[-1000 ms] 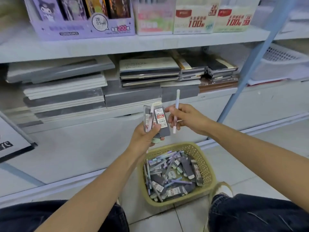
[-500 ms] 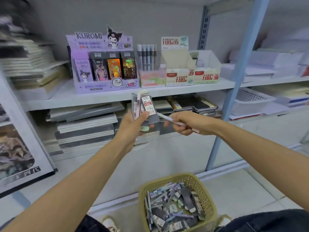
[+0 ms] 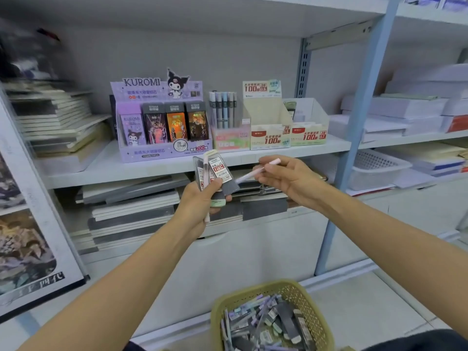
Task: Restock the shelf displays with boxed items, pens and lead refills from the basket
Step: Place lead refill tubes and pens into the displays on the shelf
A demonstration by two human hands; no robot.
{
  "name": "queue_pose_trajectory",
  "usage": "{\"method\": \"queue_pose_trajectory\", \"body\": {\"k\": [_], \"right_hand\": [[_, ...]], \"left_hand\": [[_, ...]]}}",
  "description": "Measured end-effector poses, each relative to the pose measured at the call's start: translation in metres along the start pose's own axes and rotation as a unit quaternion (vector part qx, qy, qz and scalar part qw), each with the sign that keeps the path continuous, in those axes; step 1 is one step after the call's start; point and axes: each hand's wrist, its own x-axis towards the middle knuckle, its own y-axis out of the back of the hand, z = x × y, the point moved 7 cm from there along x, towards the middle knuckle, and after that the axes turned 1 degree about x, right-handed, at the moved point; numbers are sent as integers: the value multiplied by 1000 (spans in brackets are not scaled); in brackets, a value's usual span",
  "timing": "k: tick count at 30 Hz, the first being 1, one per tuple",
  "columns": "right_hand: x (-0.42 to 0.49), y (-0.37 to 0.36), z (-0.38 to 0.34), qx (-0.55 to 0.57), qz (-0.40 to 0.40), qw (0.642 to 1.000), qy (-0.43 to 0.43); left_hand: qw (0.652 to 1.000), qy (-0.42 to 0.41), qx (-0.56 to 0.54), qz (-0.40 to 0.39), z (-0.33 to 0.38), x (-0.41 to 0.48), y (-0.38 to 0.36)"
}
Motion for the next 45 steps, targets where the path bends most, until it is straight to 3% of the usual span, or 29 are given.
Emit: {"method": "queue_pose_trajectory", "body": {"k": [3, 8, 13, 19, 24, 26, 32, 36, 39, 45], "right_hand": [[6, -2, -17, -46, 57, 994, 85], [38, 5, -85, -111, 149, 963, 195], [86, 5, -138, -199, 164, 936, 238], [146, 0, -144, -321, 175, 907, 210], [166, 9, -157, -266, 198, 912, 243], [173, 10, -153, -305, 192, 904, 228], [183, 4, -115, -489, 178, 832, 192], [190, 1, -117, -538, 131, 815, 170], [193, 1, -117, -547, 82, 822, 139], [194, 5, -116, -499, 105, 845, 163]], "left_hand": [[999, 13, -24, -20, 6, 5, -6], [996, -69, 37, -37, 45, 23, -9], [989, -136, 54, -20, 93, 52, 4], [987, -156, 33, -12, 113, 87, 15], [987, -157, 28, -28, 111, 106, 20], [987, -156, 28, -30, 109, 112, 21], [988, -150, 26, -28, 101, 119, 22], [988, -147, 26, -30, 99, 119, 24], [989, -146, 20, -32, 99, 119, 24], [989, -145, 19, -34, 98, 120, 24]]}}
